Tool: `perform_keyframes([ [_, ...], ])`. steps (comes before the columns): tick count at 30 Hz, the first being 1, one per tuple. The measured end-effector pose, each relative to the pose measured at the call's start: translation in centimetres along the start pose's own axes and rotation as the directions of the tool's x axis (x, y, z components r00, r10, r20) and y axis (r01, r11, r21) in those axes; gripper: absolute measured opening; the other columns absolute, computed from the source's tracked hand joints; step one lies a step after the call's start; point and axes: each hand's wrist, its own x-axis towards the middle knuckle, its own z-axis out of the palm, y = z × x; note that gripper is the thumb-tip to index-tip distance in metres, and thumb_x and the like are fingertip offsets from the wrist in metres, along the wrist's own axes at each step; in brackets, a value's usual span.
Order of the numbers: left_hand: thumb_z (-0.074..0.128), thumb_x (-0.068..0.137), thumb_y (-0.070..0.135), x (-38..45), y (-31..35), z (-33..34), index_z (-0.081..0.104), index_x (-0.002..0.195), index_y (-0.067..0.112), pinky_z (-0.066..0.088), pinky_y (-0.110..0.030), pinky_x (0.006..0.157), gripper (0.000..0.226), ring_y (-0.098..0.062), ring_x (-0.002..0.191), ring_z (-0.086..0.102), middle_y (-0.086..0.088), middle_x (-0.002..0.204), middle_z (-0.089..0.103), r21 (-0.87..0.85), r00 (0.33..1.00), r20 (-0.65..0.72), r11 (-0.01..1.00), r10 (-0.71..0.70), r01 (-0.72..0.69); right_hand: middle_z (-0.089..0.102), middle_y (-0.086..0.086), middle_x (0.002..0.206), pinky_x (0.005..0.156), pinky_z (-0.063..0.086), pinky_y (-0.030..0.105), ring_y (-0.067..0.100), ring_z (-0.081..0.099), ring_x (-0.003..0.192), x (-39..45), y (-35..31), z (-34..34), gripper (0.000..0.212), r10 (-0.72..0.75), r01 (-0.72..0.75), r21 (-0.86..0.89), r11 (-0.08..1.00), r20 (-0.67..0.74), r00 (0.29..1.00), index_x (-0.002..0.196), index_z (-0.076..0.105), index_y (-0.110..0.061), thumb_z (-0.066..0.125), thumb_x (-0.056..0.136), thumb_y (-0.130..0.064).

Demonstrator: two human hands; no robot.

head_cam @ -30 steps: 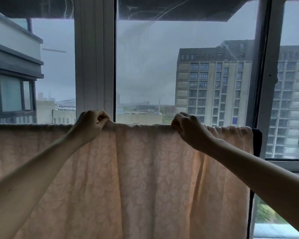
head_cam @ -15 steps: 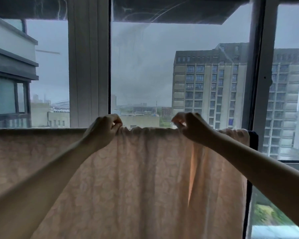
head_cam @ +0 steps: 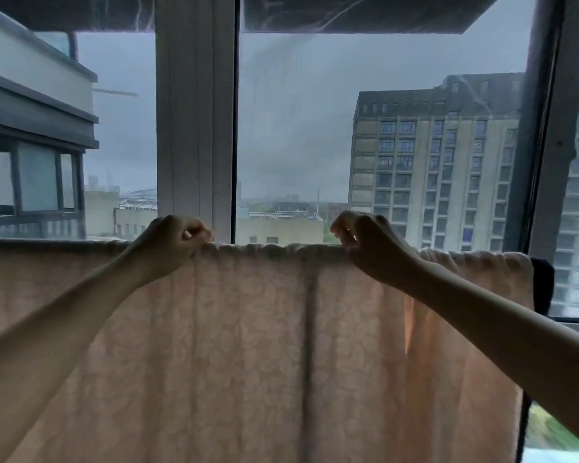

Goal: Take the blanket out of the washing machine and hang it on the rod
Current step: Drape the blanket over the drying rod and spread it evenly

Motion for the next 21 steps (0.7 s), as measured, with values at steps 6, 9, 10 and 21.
perform_keyframes([
  [6,0.054,0.095,0.027,-1.4,-4.2,-3.0,0.061,0.071,0.023,0.039,-0.03,0.065,0.025,-0.008,0.069,0.057,0.007,0.065,0.061,0.047,0.998,0.066,0.999,0.016,-0.019,0.068,0.004,0.08,0.062,0.056,0.041,0.02,0.064,0.066,2.1,-7.0,4.0,0.025,-0.121,0.122,-0.015,0.992,0.065,0.99,0.09,0.062,-0.017,0.046,0.093,-0.037],
  [9,0.053,0.096,0.036,-1.9,-7.4,-5.1,0.064,0.073,0.019,0.046,-0.033,0.07,0.03,-0.016,0.071,0.062,0.0,0.064,0.064,0.057,0.992,0.121,0.998,0.021,-0.028,0.067,0.0,0.08,0.061,0.055,0.04,0.018,0.062,0.065,3.3,-10.2,6.1,0.026,-0.136,0.137,-0.029,0.99,0.052,0.989,0.09,0.061,-0.018,0.046,0.094,-0.039],
  [10,0.052,0.094,0.041,-2.1,-8.5,-5.9,0.065,0.076,0.018,0.047,-0.034,0.071,0.033,-0.019,0.072,0.063,-0.002,0.066,0.065,0.053,0.989,0.143,0.998,0.022,-0.03,0.067,0.0,0.081,0.062,0.056,0.039,0.017,0.063,0.066,3.7,-11.4,6.7,0.024,-0.142,0.143,-0.023,0.989,0.047,0.989,0.092,0.062,-0.018,0.048,0.094,-0.038],
  [21,0.072,0.083,0.03,-4.1,-18.5,-12.8,0.076,0.094,0.024,0.051,-0.024,0.085,0.013,0.006,0.086,0.064,0.013,0.09,0.073,-0.079,0.993,0.09,0.995,0.076,-0.069,0.072,0.002,0.096,0.078,0.057,0.034,0.012,0.067,0.085,6.9,-21.4,12.2,0.013,-0.091,0.092,0.109,0.99,-0.01,0.996,0.101,0.067,-0.014,0.06,0.093,-0.022],
])
